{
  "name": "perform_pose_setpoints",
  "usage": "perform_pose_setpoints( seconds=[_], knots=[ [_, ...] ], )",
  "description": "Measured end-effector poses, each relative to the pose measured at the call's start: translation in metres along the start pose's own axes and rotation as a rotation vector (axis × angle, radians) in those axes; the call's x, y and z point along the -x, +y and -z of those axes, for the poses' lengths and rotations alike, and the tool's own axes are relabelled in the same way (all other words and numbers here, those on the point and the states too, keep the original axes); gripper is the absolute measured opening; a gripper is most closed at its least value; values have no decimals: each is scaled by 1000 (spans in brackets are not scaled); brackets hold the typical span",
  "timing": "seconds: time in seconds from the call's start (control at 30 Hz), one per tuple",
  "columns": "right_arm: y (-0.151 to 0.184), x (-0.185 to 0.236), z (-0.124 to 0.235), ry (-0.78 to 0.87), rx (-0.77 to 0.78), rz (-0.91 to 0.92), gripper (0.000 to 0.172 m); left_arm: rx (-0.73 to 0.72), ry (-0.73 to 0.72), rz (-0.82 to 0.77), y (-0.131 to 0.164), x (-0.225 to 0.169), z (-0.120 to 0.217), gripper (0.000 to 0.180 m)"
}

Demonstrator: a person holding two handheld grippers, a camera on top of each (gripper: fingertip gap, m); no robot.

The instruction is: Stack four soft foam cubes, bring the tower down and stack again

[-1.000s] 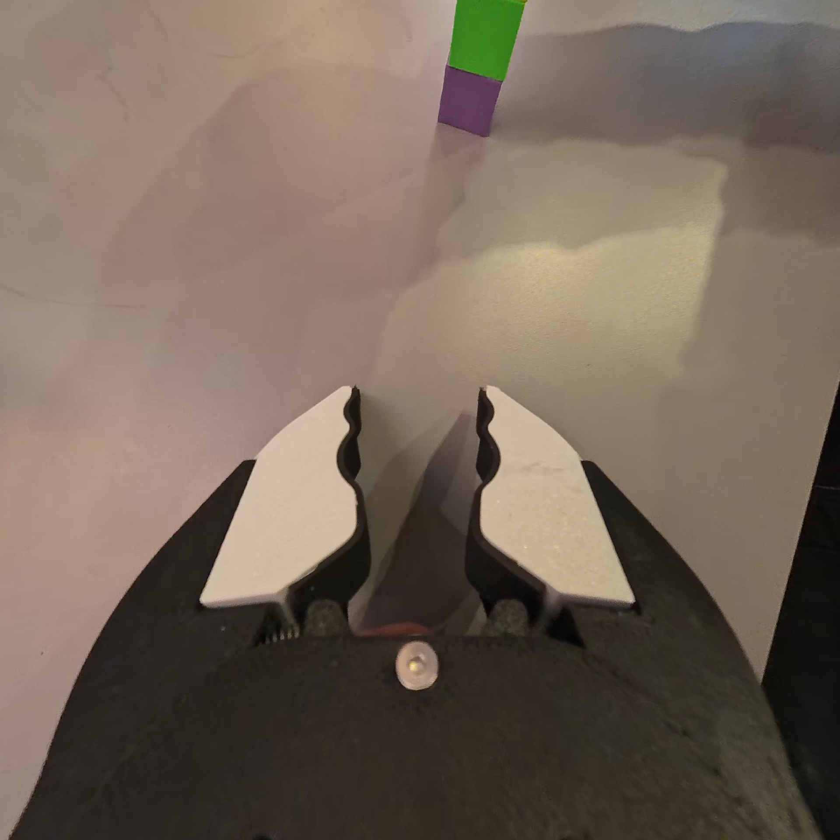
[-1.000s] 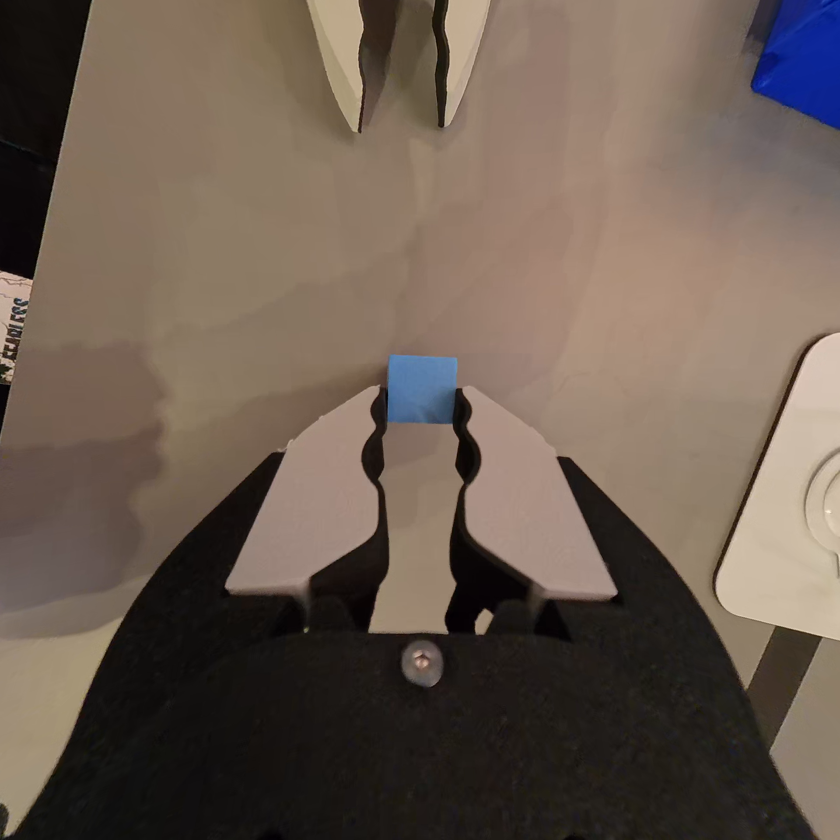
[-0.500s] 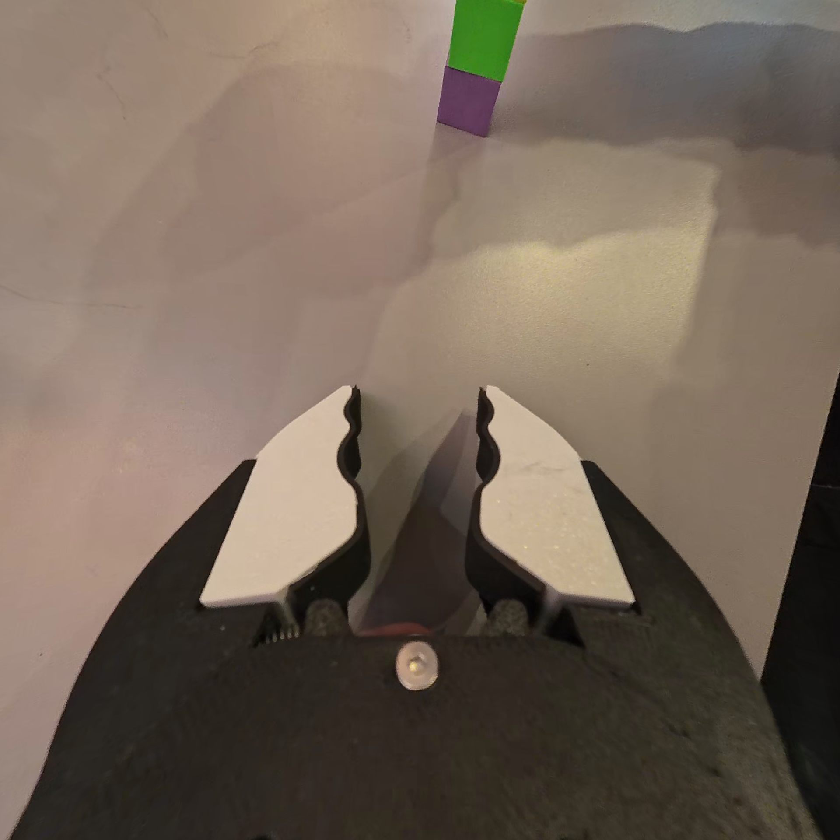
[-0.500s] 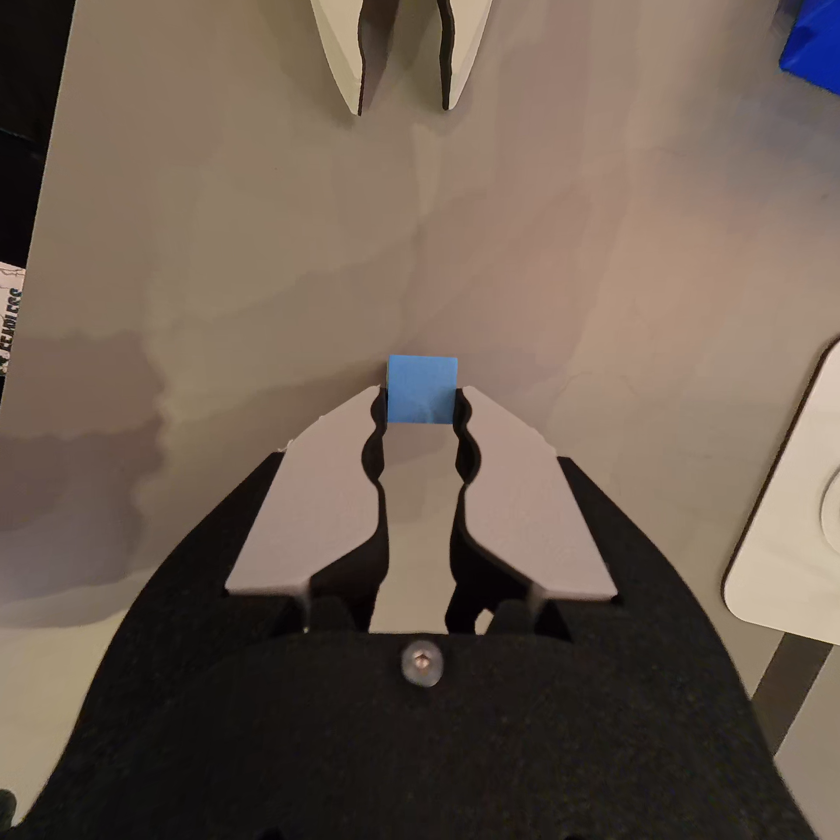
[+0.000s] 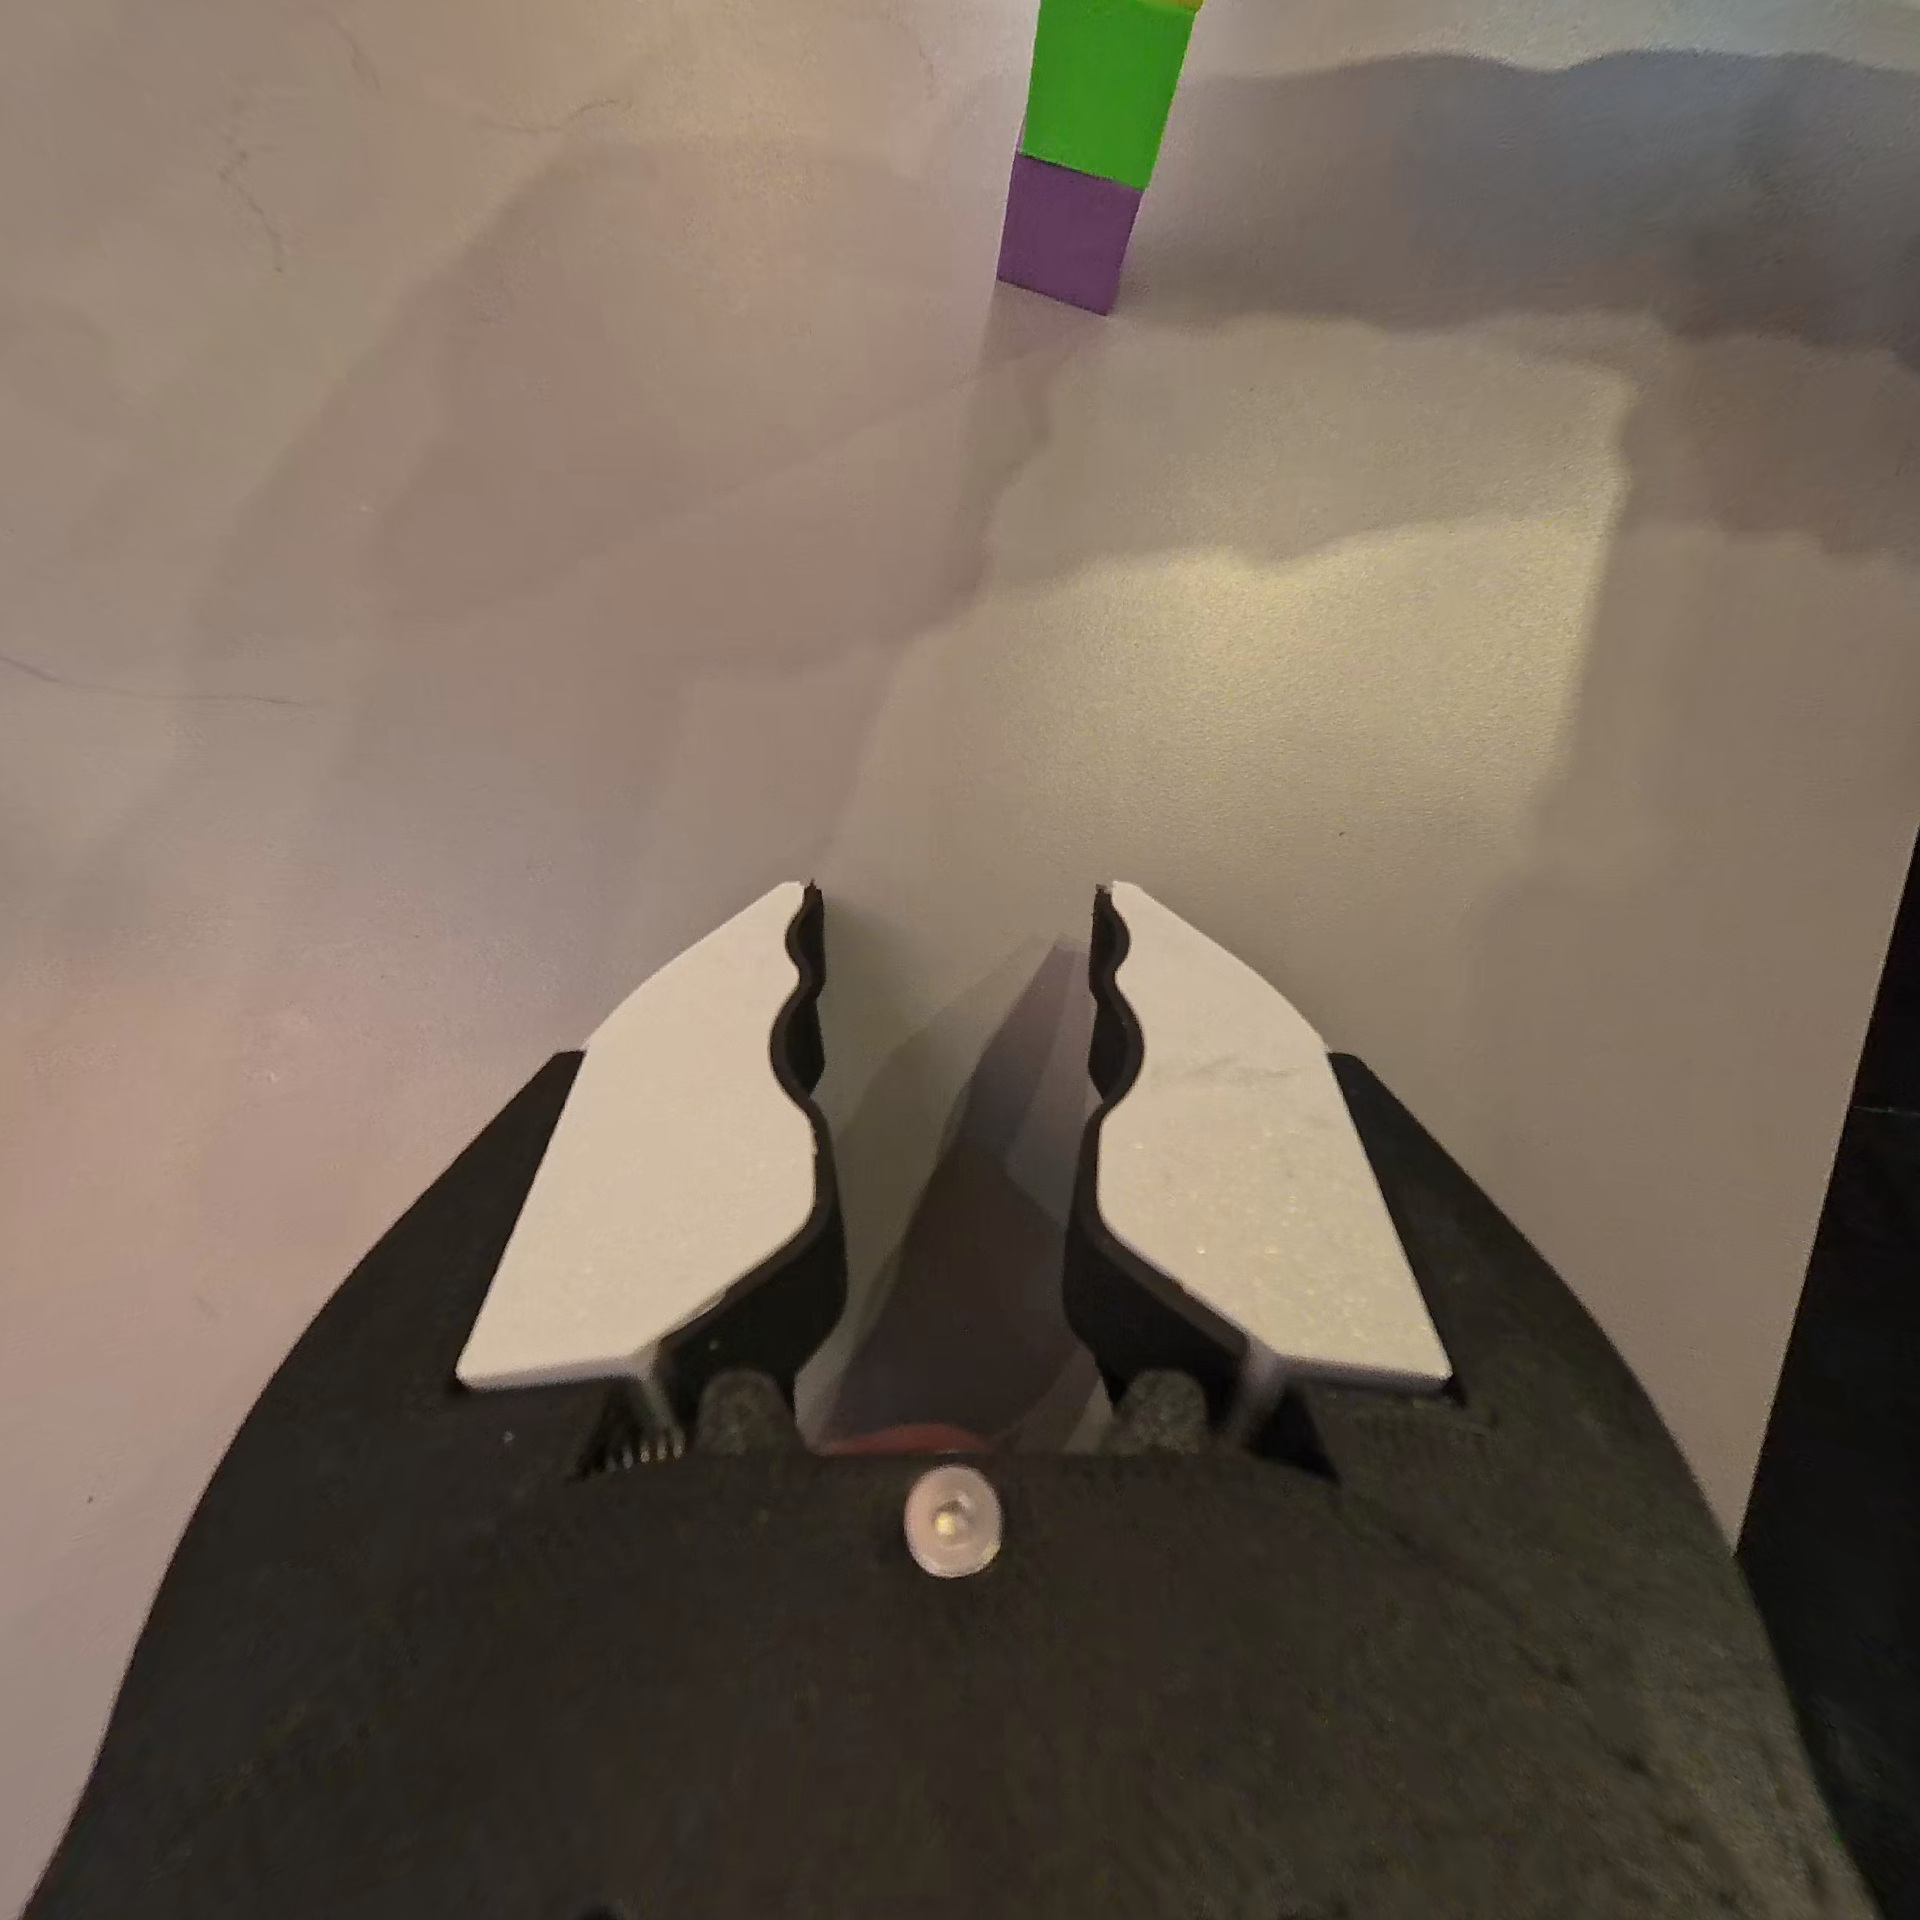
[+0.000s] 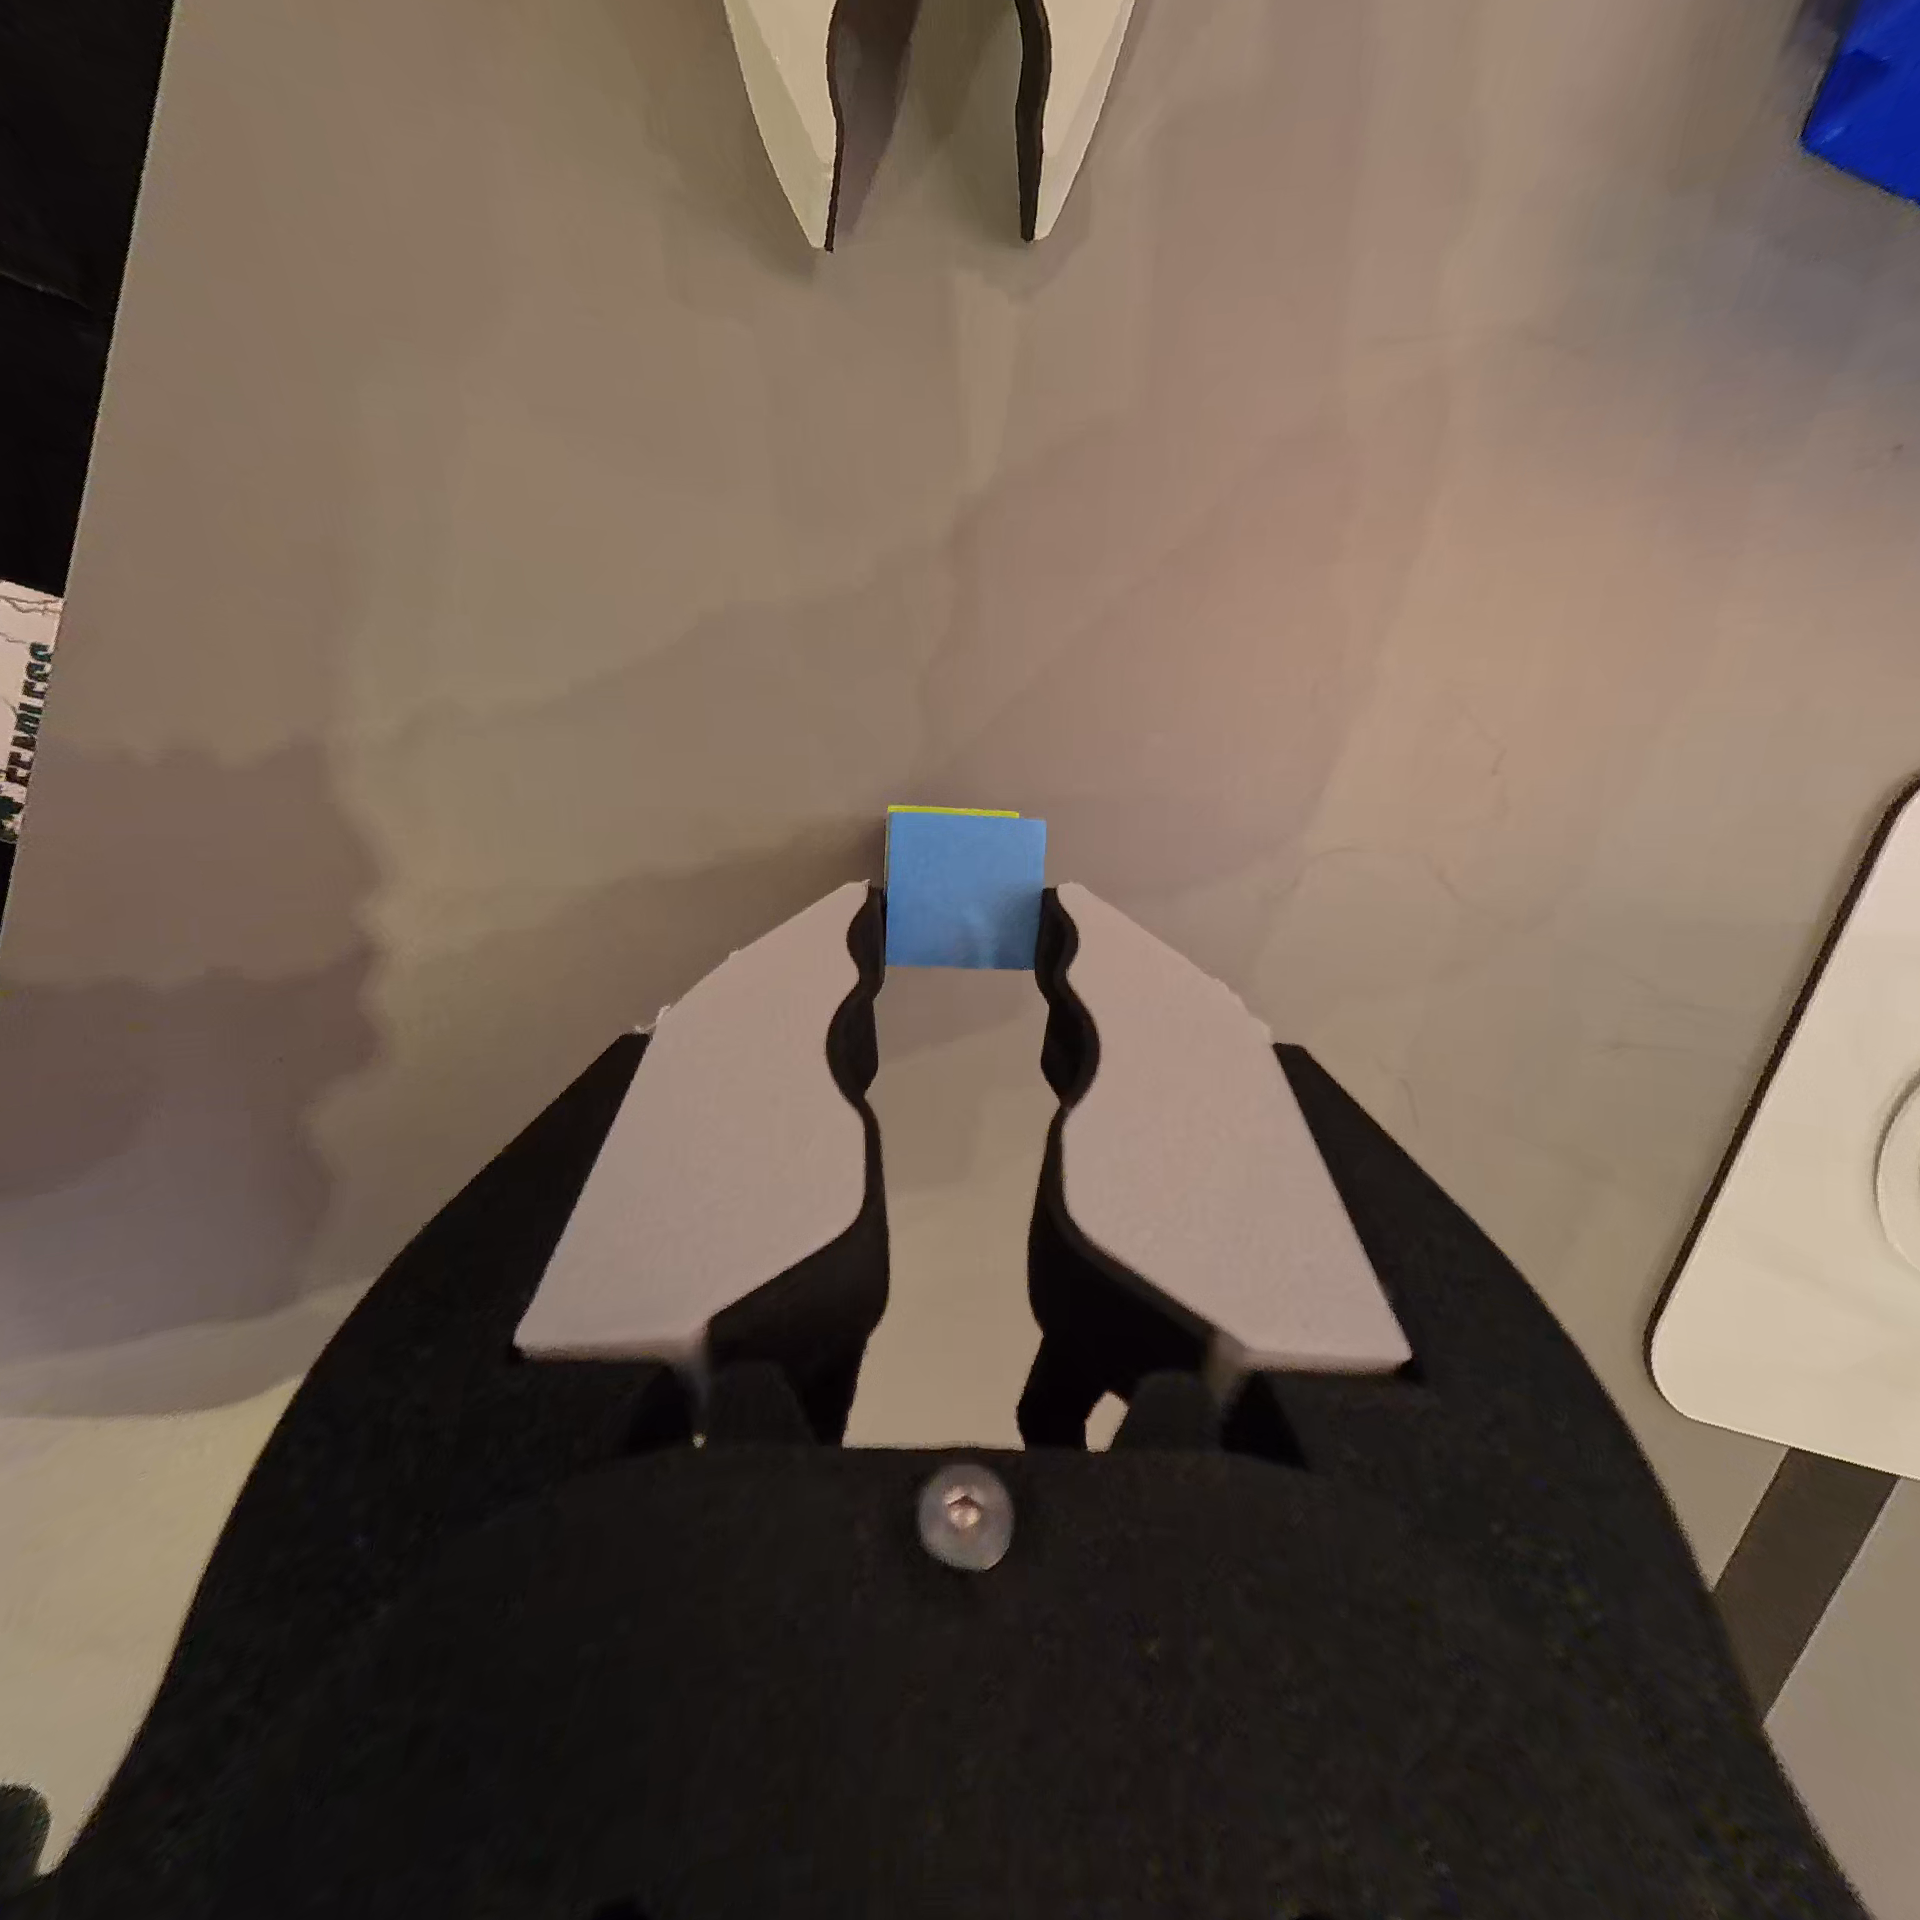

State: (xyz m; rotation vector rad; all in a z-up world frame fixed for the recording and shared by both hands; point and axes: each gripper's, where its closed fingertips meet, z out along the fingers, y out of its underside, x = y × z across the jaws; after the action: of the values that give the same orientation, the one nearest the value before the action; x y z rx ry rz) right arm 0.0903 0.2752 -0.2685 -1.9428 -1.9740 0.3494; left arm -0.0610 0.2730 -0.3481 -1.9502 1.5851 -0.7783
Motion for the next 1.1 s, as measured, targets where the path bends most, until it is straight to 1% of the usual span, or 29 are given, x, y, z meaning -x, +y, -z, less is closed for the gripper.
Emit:
perform_pose_setpoints(
  seconds=[0.47,0.53,0.63,0.77,0.83,0.93,1.0,1.03,1.07,1.1],
  knots=[
    [-1,0,-1,-1,1,1,28,1,1,-3,0,0,0,48],
    [1,-3,-1,11,16,-20,41,1,1,-3,0,0,0,48],
    [-1,-6,5,29,-5,-45,51,1,2,-3,0,0,0,48],
    [-1,-7,28,94,-51,-92,51,0,1,-1,0,0,0,48],
    [-2,-5,43,143,-102,-132,48,1,0,-1,0,0,0,47],
    [11,-4,60,233,-126,-259,38,1,-11,3,0,2,0,45],
    [22,4,62,269,-133,-340,24,0,-31,13,0,4,0,38],
    [30,10,61,277,-115,-380,18,0,-42,20,0,6,0,33],
    [39,17,58,281,-97,-411,8,1,-53,23,0,7,0,29],
    [46,23,54,288,-89,-443,3,2,-60,21,0,8,0,24]
  ],
)
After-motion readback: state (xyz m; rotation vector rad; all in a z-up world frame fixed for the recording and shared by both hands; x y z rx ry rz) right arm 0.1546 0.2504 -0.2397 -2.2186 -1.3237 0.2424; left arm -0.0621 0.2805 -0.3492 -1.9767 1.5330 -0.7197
